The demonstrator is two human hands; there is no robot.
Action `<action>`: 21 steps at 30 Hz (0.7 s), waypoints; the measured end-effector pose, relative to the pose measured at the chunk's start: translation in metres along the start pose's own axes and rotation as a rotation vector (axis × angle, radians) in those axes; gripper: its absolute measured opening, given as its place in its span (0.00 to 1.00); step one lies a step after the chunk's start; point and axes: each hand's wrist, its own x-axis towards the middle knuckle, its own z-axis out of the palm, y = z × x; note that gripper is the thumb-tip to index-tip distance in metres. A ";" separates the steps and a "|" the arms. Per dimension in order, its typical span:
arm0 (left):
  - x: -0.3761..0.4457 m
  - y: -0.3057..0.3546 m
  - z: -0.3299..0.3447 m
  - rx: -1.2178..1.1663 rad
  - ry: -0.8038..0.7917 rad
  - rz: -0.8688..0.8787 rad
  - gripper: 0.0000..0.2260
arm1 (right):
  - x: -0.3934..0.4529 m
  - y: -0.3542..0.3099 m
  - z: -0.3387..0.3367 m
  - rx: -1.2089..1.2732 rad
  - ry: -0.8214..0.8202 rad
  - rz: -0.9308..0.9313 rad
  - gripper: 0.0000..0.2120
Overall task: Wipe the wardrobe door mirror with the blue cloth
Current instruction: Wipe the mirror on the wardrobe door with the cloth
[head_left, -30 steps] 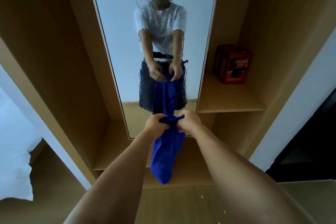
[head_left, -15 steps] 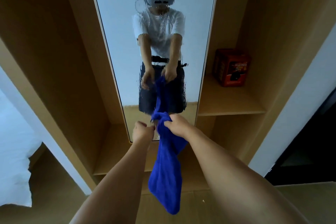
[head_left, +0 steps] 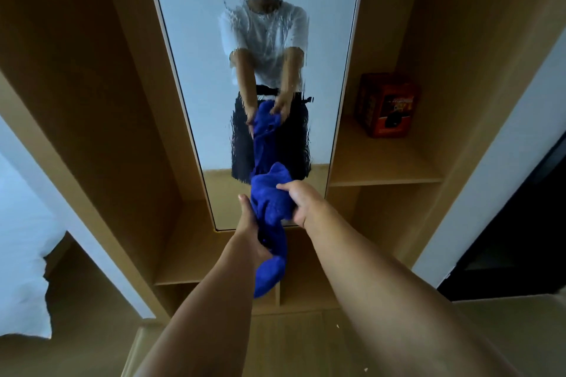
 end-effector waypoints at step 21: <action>-0.010 -0.006 0.035 0.054 -0.037 0.088 0.17 | -0.011 0.011 -0.052 -0.167 -0.020 0.227 0.29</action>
